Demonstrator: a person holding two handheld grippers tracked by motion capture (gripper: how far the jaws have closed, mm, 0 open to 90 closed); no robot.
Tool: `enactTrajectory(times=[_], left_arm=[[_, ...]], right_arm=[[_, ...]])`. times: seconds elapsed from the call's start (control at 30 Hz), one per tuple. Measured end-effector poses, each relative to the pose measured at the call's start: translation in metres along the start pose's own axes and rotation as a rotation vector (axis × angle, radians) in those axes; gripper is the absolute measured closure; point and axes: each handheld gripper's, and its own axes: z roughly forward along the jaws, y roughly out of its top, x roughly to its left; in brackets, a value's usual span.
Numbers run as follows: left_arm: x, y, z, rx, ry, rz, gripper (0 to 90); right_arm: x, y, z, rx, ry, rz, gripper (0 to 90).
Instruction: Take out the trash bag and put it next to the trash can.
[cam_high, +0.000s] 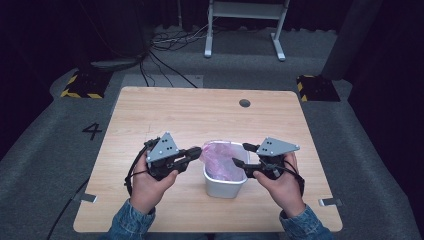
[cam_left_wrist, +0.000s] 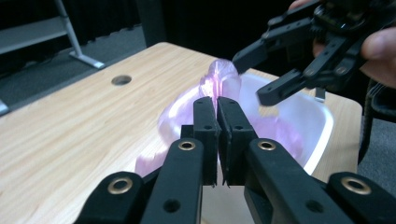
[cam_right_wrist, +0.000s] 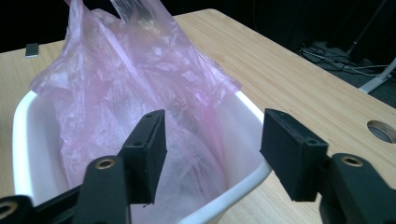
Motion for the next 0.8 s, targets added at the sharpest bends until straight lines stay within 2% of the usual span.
enactTrajectory(times=[0.1, 0.23, 0.33, 0.5, 0.67, 0.73, 0.8], left_arm=[[0.005, -0.008, -0.001, 0.005, 0.009, -0.026, 84.7], [0.008, -0.014, -0.003, 0.012, 0.019, -0.038, 85.2], [0.007, -0.015, -0.003, 0.006, 0.016, -0.041, 85.4], [0.005, -0.018, -0.007, -0.001, 0.023, -0.03, 78.9], [0.004, -0.023, -0.007, -0.006, 0.014, -0.046, 58.8], [0.003, -0.026, -0.005, 0.025, 0.001, -0.04, 53.2], [0.0, -0.027, -0.003, 0.046, -0.005, -0.022, 50.1]], right_arm=[[0.003, 0.004, 0.0, 0.001, 0.028, 0.012, 31.4], [0.014, 0.015, 0.002, 0.004, 0.106, 0.025, 18.3], [0.025, 0.024, 0.01, 0.067, 0.148, 0.0, 21.9], [0.031, 0.033, 0.03, 0.147, 0.125, -0.028, 20.6], [0.032, 0.04, 0.049, 0.243, 0.108, -0.038, 23.4], [0.032, 0.041, 0.054, 0.278, 0.109, -0.036, 24.8], [0.033, 0.041, 0.059, 0.317, 0.127, -0.031, 32.7]])
